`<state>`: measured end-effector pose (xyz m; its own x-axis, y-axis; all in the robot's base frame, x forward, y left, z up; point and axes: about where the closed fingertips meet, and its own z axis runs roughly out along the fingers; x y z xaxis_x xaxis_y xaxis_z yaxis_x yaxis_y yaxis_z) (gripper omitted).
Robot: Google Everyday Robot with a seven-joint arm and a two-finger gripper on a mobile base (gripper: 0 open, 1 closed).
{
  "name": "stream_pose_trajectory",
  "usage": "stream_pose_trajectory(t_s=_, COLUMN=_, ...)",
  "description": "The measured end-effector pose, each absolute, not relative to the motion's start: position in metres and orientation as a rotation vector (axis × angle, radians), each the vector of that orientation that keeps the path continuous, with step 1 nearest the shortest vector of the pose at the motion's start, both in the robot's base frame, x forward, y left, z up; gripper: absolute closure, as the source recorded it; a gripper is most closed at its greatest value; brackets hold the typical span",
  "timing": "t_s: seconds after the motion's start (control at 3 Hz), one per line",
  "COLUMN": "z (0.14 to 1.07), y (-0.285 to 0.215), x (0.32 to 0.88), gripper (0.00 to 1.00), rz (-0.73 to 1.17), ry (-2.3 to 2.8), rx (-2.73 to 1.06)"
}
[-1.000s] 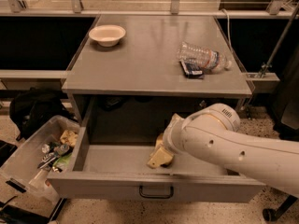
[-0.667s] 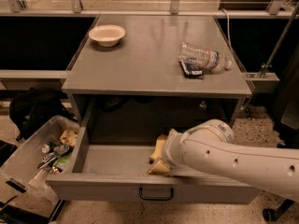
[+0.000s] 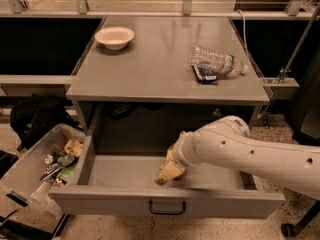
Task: Pick sponge from top drawer and place on counter
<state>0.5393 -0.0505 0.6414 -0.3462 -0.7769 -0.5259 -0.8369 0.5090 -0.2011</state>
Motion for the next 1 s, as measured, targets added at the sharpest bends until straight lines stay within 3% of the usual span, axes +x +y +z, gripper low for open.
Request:
stream_pose_trajectory(t_s=0.67, z=0.638, y=-0.053, x=0.54, gripper=0.0, rz=0.156, ry=2.197, rx=-1.313)
stream_pose_trajectory(t_s=1.0, z=0.614, y=-0.075, x=0.544, gripper=0.0, rz=0.306, ry=2.291, rx=-1.289)
